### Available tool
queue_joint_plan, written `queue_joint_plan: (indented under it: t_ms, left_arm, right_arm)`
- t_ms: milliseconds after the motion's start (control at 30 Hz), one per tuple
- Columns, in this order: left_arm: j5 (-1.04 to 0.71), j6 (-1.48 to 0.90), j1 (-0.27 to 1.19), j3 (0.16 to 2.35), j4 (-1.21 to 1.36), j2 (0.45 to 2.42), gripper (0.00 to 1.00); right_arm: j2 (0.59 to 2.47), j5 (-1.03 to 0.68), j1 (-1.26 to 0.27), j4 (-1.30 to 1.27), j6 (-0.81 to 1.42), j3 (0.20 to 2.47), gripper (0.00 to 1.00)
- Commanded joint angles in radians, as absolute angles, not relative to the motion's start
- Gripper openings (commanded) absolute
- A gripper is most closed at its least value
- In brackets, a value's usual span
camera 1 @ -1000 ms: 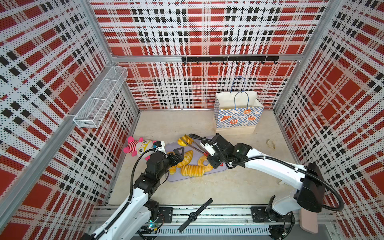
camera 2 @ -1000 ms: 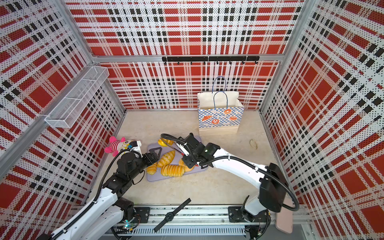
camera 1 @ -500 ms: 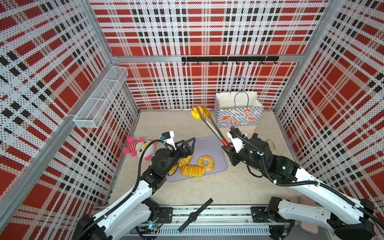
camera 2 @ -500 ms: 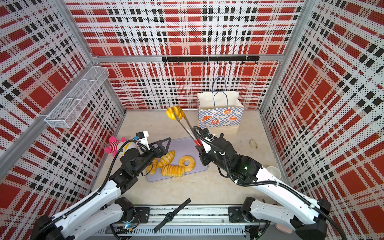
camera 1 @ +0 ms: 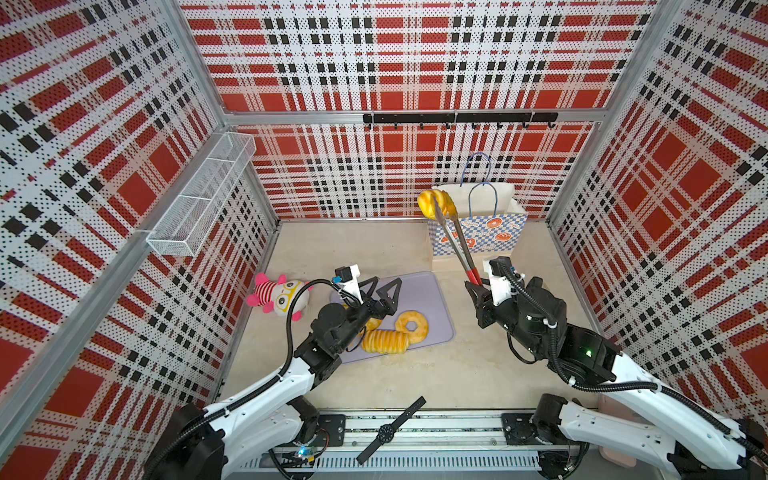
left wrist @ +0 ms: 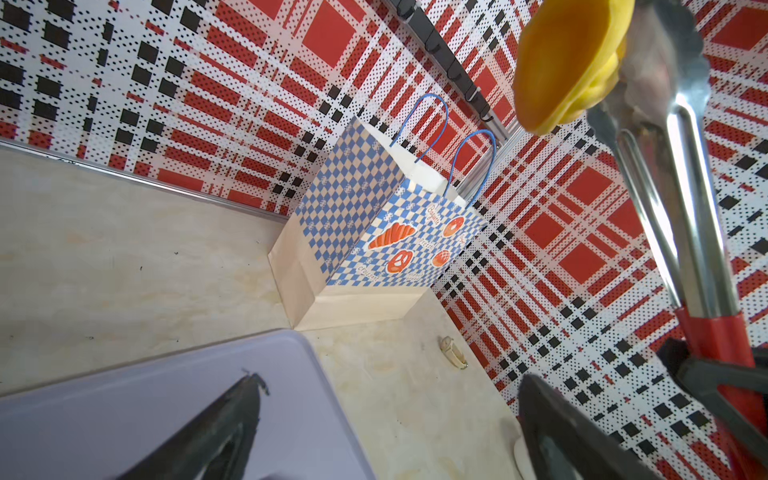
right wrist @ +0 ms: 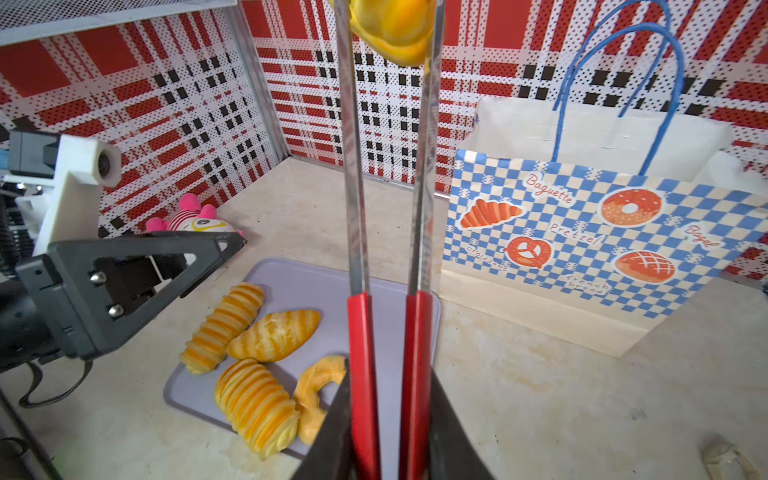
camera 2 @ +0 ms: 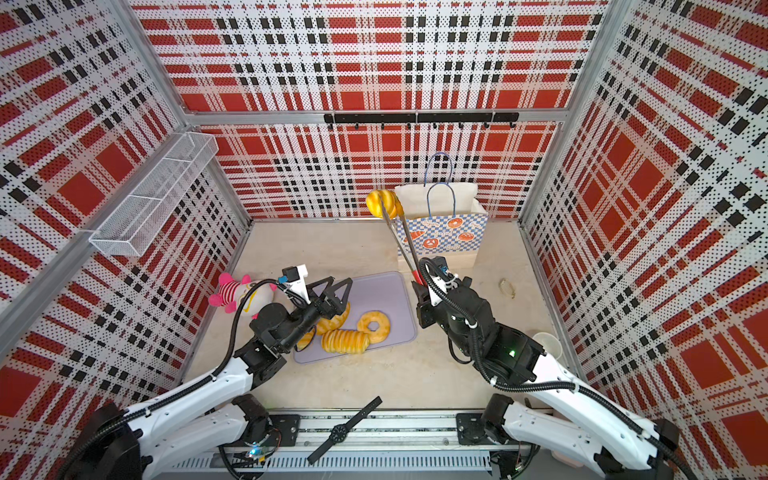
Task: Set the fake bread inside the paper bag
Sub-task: 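Lower the yellow bun with the tongs toward the bag opening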
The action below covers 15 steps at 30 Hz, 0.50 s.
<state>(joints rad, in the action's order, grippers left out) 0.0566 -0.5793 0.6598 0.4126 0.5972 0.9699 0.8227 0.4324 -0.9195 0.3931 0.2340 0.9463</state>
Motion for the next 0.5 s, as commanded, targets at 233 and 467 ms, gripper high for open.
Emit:
queue_joint_plan:
  t_ms: [233, 467]
  left_arm:
    - [0.066, -0.49, 0.687, 0.344, 0.684, 0.915, 0.98]
    - [0.069, -0.473, 0.703, 0.336, 0.684, 0.898, 0.98]
  right_arm:
    - [0.817, 0.547, -0.905, 0.253, 0.204, 0.924, 0.24]
    - [0.855, 0.564, -0.88, 0.219, 0.189, 0.921, 0.24]
